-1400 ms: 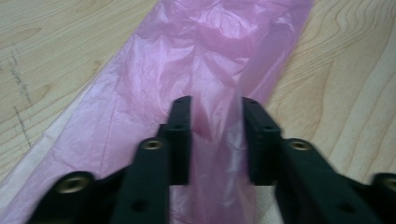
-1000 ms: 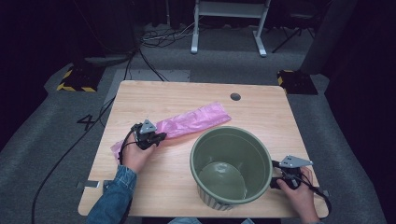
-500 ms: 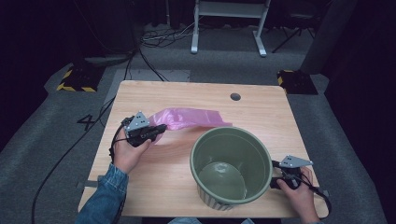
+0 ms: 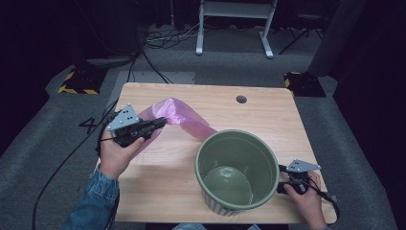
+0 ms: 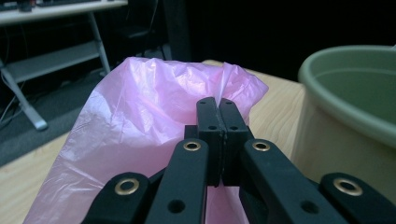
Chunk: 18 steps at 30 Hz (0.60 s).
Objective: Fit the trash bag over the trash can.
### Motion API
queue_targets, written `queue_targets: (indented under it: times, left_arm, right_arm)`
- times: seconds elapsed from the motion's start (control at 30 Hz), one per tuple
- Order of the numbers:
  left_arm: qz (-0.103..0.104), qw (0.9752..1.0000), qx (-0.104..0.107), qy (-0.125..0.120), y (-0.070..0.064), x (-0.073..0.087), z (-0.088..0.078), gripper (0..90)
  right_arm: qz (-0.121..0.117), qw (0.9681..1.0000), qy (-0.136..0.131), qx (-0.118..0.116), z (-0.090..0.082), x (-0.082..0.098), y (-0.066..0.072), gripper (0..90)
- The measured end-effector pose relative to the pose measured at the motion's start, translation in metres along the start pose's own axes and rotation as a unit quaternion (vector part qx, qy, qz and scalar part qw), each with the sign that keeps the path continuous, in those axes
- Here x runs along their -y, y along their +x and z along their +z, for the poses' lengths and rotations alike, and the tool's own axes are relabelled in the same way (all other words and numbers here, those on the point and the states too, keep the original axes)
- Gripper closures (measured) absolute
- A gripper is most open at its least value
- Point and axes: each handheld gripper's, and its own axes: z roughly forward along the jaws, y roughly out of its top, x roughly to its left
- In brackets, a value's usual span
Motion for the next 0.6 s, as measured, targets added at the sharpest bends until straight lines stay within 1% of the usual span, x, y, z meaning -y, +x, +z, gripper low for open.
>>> queue_targets:
  times: [0.03, 0.07, 0.13, 0.17, 0.2, 0.23, 0.37, 0.47, 0.5, 0.57, 0.6]
  left_arm:
    - [0.005, 1.0000, 0.004, -0.006, -0.002, -0.008, -0.006, 89.9]
    - [0.005, 1.0000, 0.004, -0.006, -0.002, -0.008, -0.006, 89.9]
    - [0.010, 0.9999, 0.007, -0.011, -0.005, -0.016, -0.011, 89.9]
    - [0.017, 0.9997, 0.009, -0.014, -0.008, -0.023, -0.017, 89.9]
    - [0.017, 0.9997, 0.009, -0.014, -0.008, -0.023, -0.017, 89.9]
    - [0.021, 0.9995, 0.013, -0.017, -0.011, -0.029, -0.023, 89.9]
    - [0.025, 0.9993, 0.020, -0.021, -0.013, -0.035, -0.029, 89.9]
    - [0.030, 0.9991, 0.023, -0.018, -0.013, -0.042, -0.033, 89.9]
    - [0.030, 0.9991, 0.023, -0.018, -0.013, -0.042, -0.033, 89.9]
    - [0.035, 0.9989, 0.027, -0.017, -0.014, -0.049, -0.038, 89.9]
    - [0.035, 0.9989, 0.027, -0.017, -0.014, -0.049, -0.038, 89.9]
  right_arm:
    - [0.000, 1.0000, 0.000, 0.000, 0.000, 0.000, 0.000, 26.7]
    - [0.000, 1.0000, 0.000, 0.000, 0.000, 0.000, 0.000, 26.7]
    - [0.000, 1.0000, 0.000, 0.000, 0.000, 0.000, 0.000, 26.7]
    - [0.000, 1.0000, 0.000, 0.000, 0.000, 0.000, 0.000, 26.7]
    - [0.000, 1.0000, 0.000, 0.000, 0.000, 0.000, 0.000, 26.7]
    - [0.000, 1.0000, 0.000, 0.000, 0.000, 0.000, 0.000, 26.7]
    - [0.000, 1.0000, 0.000, 0.000, 0.000, 0.000, 0.000, 26.7]
    - [0.000, 1.0000, 0.000, 0.000, 0.000, 0.000, 0.000, 26.7]
    - [0.000, 1.0000, 0.000, 0.000, 0.000, 0.000, 0.000, 26.7]
    - [0.000, 1.0000, 0.000, 0.000, 0.000, 0.000, 0.000, 26.7]
    - [0.000, 1.0000, 0.000, 0.000, 0.000, 0.000, 0.000, 26.7]
